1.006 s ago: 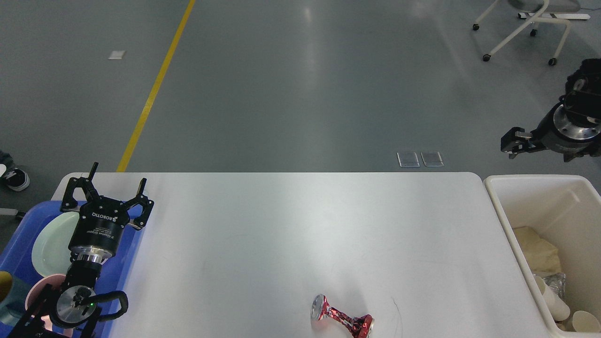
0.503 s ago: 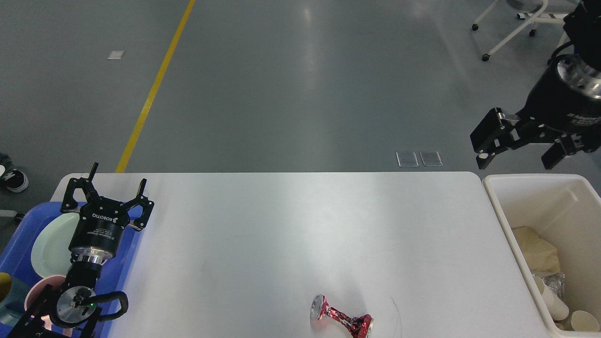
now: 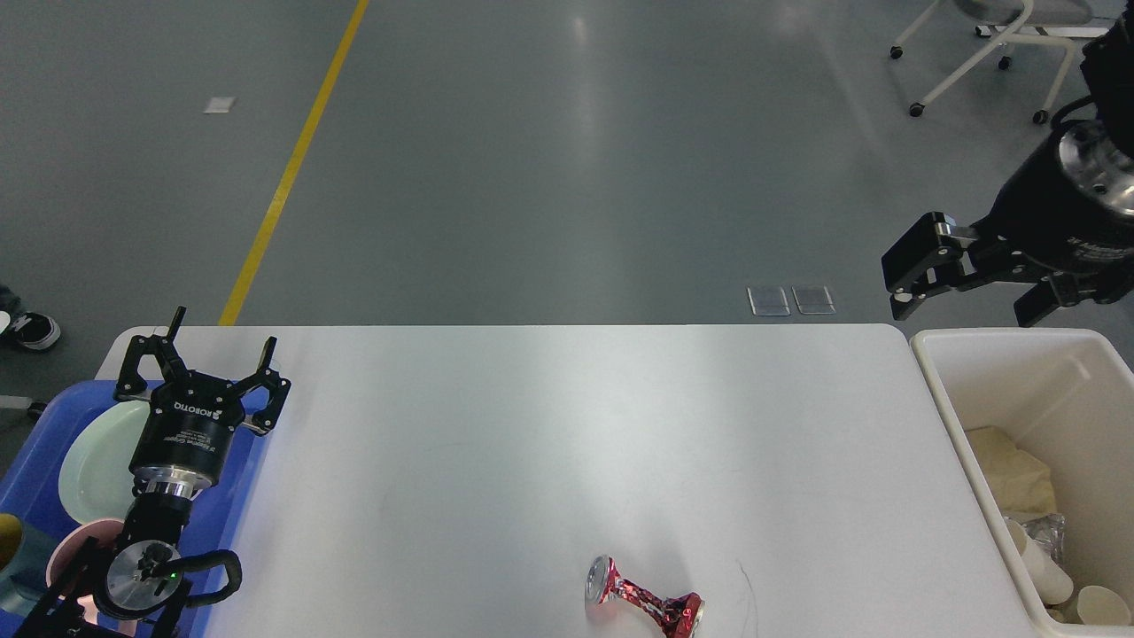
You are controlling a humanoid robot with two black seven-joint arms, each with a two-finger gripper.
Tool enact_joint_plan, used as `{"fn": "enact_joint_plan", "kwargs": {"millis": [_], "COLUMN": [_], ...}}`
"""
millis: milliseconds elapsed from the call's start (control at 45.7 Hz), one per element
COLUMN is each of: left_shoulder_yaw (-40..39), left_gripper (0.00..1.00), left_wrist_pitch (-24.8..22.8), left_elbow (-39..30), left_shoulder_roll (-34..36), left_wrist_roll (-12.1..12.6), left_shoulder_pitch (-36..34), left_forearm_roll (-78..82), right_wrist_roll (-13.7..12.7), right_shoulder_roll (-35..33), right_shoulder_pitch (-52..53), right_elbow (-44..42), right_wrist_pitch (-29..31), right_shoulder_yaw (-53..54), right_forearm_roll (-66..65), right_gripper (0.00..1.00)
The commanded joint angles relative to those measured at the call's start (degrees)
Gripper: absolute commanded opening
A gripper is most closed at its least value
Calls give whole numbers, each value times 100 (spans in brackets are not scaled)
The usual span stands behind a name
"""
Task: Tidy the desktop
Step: 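Raise the right gripper and lower it toward the red crushed can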
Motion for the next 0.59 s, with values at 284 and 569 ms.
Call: {"fn": "enact_joint_plan", "kwargs": {"millis": [284,569], "left_shoulder_yaw": [-1,-1], "left_gripper": [96,96], "left_wrist_pitch": [4,-4], "left_elbow": [0,0], "left_shoulder_roll": [0,0], "left_wrist_roll": [-1,-1], "left_shoulder_pitch": [1,-8], "left_forearm_roll": [0,0], "right_wrist_roll": [53,44], "right_shoulder_roll": [349,604], "right_shoulder_pitch": [-648,-2054], "right_elbow": [44,-8], "right_wrist_pitch": [68,-45], "right_shoulder_yaw": [427,2018], "right_forearm_roll": [37,-77], "right_gripper": [100,100]}}
